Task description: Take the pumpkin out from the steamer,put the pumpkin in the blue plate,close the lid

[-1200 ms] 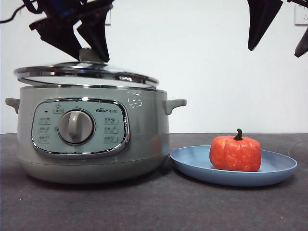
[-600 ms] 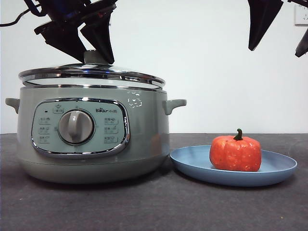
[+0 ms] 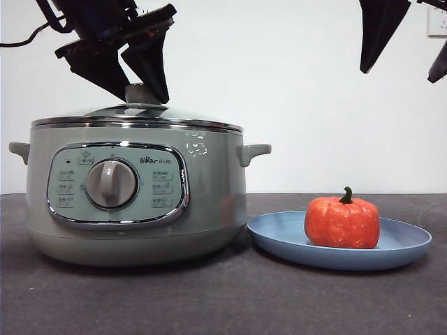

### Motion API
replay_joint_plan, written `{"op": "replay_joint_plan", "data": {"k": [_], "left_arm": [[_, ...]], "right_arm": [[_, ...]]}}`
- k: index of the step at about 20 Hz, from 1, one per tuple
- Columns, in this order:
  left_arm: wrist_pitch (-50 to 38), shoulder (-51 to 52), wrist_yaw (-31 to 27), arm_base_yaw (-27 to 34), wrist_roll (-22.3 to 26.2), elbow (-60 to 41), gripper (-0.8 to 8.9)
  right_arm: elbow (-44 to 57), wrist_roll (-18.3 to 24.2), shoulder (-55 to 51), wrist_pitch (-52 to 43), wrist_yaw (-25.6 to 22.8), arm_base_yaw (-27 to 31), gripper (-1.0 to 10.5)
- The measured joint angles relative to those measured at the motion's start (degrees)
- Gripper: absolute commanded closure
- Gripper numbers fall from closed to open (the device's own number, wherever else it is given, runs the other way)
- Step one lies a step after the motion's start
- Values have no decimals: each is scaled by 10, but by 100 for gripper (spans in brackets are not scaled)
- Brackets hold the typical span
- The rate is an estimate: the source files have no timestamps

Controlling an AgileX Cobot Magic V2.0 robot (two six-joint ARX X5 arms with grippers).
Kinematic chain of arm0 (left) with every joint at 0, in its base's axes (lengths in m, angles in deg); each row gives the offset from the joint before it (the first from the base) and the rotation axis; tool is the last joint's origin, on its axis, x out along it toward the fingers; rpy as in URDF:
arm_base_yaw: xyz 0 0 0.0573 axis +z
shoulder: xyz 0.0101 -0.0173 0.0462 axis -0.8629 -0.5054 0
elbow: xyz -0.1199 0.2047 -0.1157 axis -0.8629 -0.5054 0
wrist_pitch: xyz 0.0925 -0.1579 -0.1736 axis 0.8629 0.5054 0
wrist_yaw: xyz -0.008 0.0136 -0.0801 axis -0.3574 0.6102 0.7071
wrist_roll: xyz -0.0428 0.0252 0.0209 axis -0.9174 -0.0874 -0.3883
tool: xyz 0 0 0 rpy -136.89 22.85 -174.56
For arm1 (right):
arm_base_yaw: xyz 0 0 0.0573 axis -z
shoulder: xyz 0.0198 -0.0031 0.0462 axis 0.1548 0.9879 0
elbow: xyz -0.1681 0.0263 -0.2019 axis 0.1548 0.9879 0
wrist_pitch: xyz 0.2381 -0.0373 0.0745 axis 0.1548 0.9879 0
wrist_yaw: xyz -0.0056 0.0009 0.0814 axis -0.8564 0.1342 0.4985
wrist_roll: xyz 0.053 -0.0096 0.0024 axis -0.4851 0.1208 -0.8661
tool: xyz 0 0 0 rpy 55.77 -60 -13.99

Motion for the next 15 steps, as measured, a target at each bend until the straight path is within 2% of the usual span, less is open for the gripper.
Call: {"op": "replay_joint_plan", "data": {"k": [2,3,10,12,14,15], "left_arm": [[0,0,0,0,0,0,464],[0,0,0,0,0,0,431],[0,7,2,-4,0,0,436],[12,26,2,-4,-1,0,441],[40,50,2,-4,-2,0,480],[58,63,2,-4,-3,0,569]], "right_arm": [[0,0,0,0,0,0,442],[0,0,0,0,0,0,442],[0,0,0,0,2,0,447],[0,0,-2,-1,33,0,465],[0,0,-15,-5,71,-4,641],[0,0,-26,-4,74,-10,734]]}}
